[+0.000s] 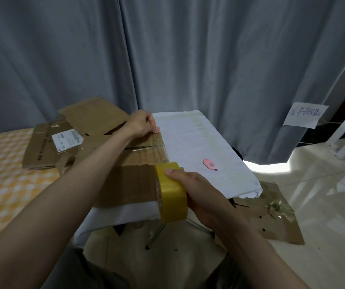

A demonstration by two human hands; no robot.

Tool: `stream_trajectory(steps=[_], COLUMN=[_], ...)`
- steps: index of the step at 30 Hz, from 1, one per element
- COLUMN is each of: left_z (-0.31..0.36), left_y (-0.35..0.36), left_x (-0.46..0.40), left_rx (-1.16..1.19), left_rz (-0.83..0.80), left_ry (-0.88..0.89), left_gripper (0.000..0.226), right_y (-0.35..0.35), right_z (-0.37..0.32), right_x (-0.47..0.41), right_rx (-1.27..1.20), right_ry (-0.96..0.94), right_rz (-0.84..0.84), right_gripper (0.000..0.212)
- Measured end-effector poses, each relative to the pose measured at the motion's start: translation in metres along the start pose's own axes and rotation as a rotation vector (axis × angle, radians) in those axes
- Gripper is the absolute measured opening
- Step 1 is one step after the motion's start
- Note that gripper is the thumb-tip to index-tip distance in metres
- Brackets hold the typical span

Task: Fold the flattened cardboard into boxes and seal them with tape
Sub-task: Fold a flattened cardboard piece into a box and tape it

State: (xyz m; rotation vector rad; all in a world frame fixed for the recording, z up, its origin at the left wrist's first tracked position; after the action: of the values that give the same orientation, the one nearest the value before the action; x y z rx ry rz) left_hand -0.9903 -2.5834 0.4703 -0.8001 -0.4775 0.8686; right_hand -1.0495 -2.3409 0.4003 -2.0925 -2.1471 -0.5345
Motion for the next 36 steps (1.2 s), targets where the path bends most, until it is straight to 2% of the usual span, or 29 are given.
stream_trajectory(steps=[2, 5, 11, 12, 16, 18, 20, 22, 25, 27, 28, 30, 33, 36], left_z=[-0.007, -0.016, -0.031, -0.033, -0.056, -0.062, -0.068, -0.072, -0.056, -0.024, -0.005, 0.016, -0.003, -0.014], left_y=[0.004, 0.002, -0.012, -0.014, -0.014, -0.009, -0.007, -0.008, -0.025, -0.028, -0.024, 0.0, 0.043, 0.05], left_x=[-0.002, -0.006, -0.025, -0.026, -0.028, -0.025, -0.027, -0.028, -0.025, -0.003, 0.012, 0.029, 0.041, 0.042], left_rx=[0.018, 0.037, 0.136, 0.143, 0.287, 0.34, 0.376, 0.352, 0.115, -0.047, -0.119, -0.245, -0.378, -0.449], left_rz=[0.009, 0.085, 0.168, 0.158, -0.004, -0.124, -0.169, -0.113, 0.163, 0.324, 0.349, 0.208, -0.132, -0.176], left_ry=[-0.009, -0.043, -0.183, -0.217, -0.417, -0.489, -0.511, -0.476, -0.238, -0.019, 0.085, 0.166, 0.002, -0.026], left_gripper=[0.024, 0.022, 0.023, 0.024, 0.061, 0.061, 0.054, 0.04, 0.011, 0.016, 0.02, 0.037, 0.076, 0.083], right_y=[-0.002, -0.01, -0.033, -0.036, -0.039, -0.034, -0.031, -0.029, -0.029, -0.029, -0.029, -0.029, -0.027, -0.026], right_z=[0.005, -0.003, -0.039, -0.04, -0.031, -0.023, -0.019, -0.017, -0.016, -0.014, -0.014, -0.014, -0.012, -0.011], right_x=[-0.004, -0.011, -0.025, -0.027, -0.028, -0.031, -0.032, -0.032, -0.032, -0.033, -0.035, -0.035, -0.038, -0.039], right_rx=[0.022, 0.066, 0.114, 0.111, 0.144, 0.155, 0.146, 0.149, 0.143, 0.146, 0.149, 0.151, 0.122, 0.131], right_ry=[0.017, -0.002, 0.026, 0.04, 0.091, 0.071, 0.052, 0.042, 0.027, 0.022, 0.017, 0.006, -0.002, -0.05], right_rz=[0.003, 0.033, 0.092, 0.087, 0.065, 0.058, 0.051, 0.04, 0.052, 0.052, 0.049, 0.052, 0.044, 0.071], right_gripper=[0.056, 0.041, 0.036, 0.035, 0.03, 0.034, 0.036, 0.037, 0.033, 0.034, 0.036, 0.037, 0.038, 0.036])
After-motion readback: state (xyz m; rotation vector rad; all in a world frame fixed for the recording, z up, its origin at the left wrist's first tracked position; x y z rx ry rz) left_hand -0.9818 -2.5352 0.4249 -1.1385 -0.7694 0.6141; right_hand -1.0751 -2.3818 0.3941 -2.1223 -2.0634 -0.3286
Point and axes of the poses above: each hand's wrist, its own x-axis away from the middle knuckle, its own y-axis out of the palm, z = x × y, the point moved 9 cm from there along -x, towards the middle knuckle, and after that the axes turned 10 degrees about -z, right-handed, at the moved point
